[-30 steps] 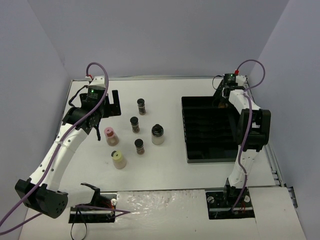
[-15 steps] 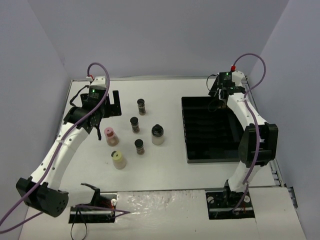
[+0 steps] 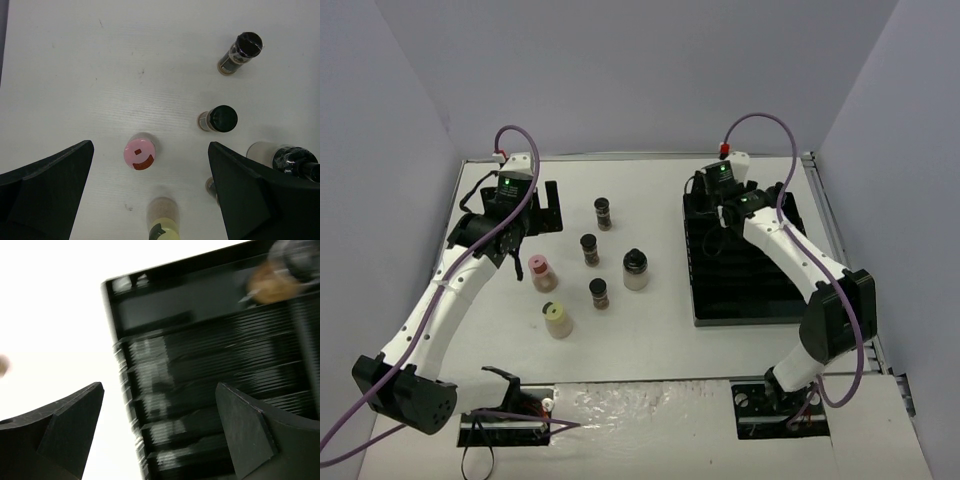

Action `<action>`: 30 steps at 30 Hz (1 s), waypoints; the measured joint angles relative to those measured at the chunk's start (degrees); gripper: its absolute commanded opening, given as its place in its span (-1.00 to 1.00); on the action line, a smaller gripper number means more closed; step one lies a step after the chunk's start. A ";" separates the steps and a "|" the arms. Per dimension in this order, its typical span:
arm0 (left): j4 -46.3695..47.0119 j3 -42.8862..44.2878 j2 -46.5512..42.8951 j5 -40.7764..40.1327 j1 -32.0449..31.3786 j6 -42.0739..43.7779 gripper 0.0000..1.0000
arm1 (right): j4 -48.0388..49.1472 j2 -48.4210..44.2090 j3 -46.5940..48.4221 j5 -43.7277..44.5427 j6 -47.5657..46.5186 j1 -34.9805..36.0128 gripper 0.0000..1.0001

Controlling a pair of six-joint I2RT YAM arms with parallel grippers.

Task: Organize the condiment bottles

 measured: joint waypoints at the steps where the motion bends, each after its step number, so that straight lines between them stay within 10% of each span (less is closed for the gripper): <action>1: 0.00 0.00 0.00 -0.03 0.00 0.00 0.94 | -0.25 -0.23 0.00 -0.17 -0.27 2.09 0.83; 30: 0.02 0.00 0.70 -1.09 0.00 0.00 0.94 | -1.67 4.18 4.55 -0.95 -2.33 26.78 0.88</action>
